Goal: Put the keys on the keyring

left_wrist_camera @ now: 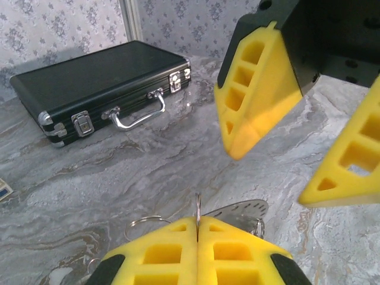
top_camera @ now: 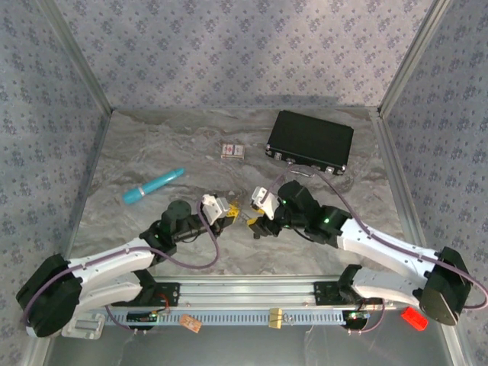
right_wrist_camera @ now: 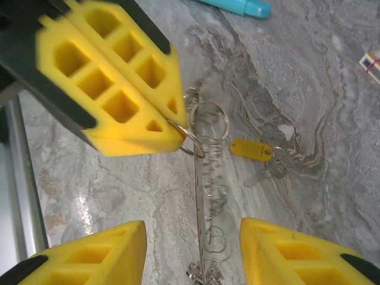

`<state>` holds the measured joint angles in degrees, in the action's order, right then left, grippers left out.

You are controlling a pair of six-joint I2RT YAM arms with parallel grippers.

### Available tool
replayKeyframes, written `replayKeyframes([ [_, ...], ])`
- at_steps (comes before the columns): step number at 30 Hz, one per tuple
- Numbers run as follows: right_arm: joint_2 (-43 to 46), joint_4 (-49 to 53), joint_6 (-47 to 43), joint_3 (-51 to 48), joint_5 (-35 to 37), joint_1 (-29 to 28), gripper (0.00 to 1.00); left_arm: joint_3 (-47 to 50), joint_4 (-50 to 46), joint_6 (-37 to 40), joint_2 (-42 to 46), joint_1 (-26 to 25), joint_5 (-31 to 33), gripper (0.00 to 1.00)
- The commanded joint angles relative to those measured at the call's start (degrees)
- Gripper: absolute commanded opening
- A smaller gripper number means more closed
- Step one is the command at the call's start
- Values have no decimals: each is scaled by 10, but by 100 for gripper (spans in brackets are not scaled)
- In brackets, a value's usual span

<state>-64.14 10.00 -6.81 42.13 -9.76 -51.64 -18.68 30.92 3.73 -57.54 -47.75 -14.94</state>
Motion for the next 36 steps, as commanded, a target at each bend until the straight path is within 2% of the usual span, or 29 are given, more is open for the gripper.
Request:
replayKeyframes([
  [1,-24,-20,13,4,29,-9,46,-28,17,-12,1,-3,4,0],
  [7,-54,-38,-12,0,46,-16,41,-29,21,-12,3,-2,2,0],
  [15,-45,-42,-40,2,38,-21,6,-30,14,-11,4,-3,5,0],
  [17,-43,-39,-43,6,38,-24,0,-30,16,-11,4,-3,7,0],
  [36,-29,-13,-38,34,89,-49,0,-37,0,-7,-6,-3,52,0],
])
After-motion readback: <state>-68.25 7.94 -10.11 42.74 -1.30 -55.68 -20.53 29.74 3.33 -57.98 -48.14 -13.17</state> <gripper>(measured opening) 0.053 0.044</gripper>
